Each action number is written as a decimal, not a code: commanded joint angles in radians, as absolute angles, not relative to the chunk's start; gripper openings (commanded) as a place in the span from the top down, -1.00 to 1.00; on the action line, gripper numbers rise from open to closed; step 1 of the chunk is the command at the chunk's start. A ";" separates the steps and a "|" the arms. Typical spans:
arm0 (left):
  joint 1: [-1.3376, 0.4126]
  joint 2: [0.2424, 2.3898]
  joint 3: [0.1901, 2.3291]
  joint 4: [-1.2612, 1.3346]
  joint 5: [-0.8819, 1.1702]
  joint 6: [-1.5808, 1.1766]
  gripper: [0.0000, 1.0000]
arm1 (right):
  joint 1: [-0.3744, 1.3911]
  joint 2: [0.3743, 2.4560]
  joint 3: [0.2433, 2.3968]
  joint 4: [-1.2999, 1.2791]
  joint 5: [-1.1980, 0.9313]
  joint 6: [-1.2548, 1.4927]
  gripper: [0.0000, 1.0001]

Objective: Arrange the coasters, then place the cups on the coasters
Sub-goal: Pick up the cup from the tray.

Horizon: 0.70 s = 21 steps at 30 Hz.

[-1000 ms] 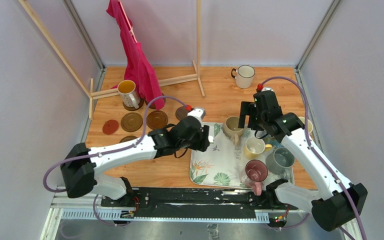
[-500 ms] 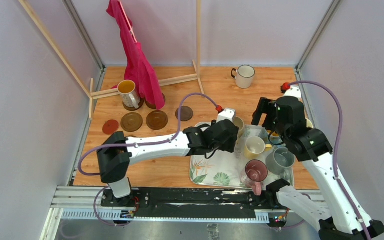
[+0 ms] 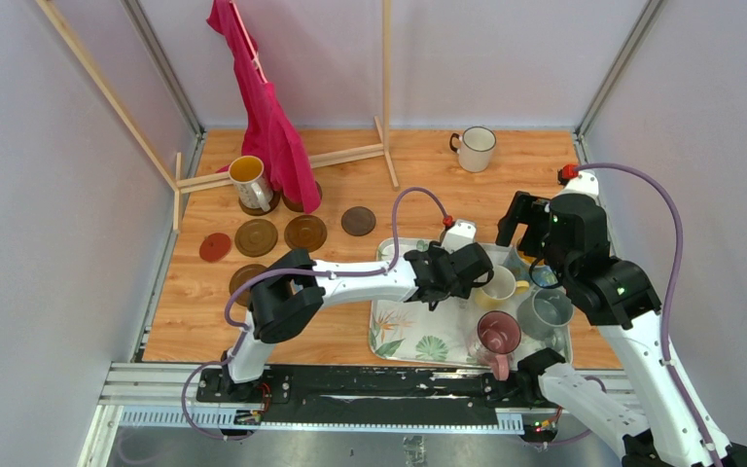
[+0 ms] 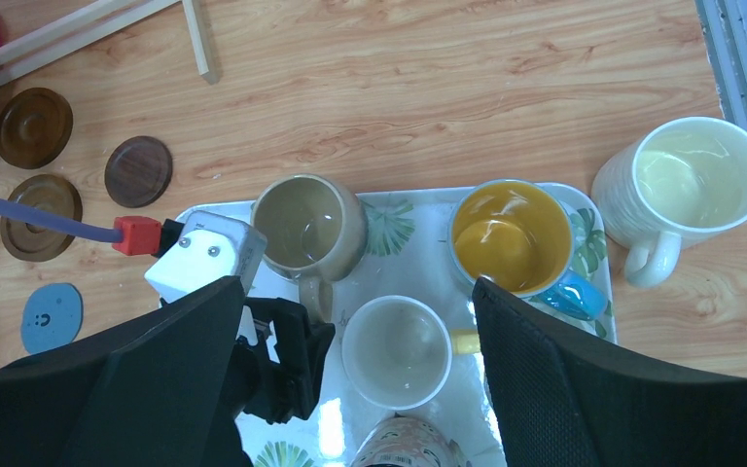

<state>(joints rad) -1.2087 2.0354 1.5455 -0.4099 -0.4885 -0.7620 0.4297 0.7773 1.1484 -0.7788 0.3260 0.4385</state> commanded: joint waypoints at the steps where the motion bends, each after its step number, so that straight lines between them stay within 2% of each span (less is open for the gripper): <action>1: -1.215 2.059 1.564 -0.438 -0.587 -0.784 -0.25 | 0.443 0.766 1.172 -0.797 0.356 0.413 -0.85; 9: -1.195 2.029 1.502 -0.397 -0.633 -0.753 -0.20 | 0.442 0.765 1.152 -0.788 0.340 0.417 -0.85; 17: -1.175 2.011 1.480 -0.342 -0.601 -0.674 0.08 | 0.442 0.768 1.144 -0.778 0.325 0.420 -0.85; 21: -1.175 2.014 1.489 -0.321 -0.588 -0.637 0.16 | 0.442 0.770 1.143 -0.776 0.320 0.421 -0.85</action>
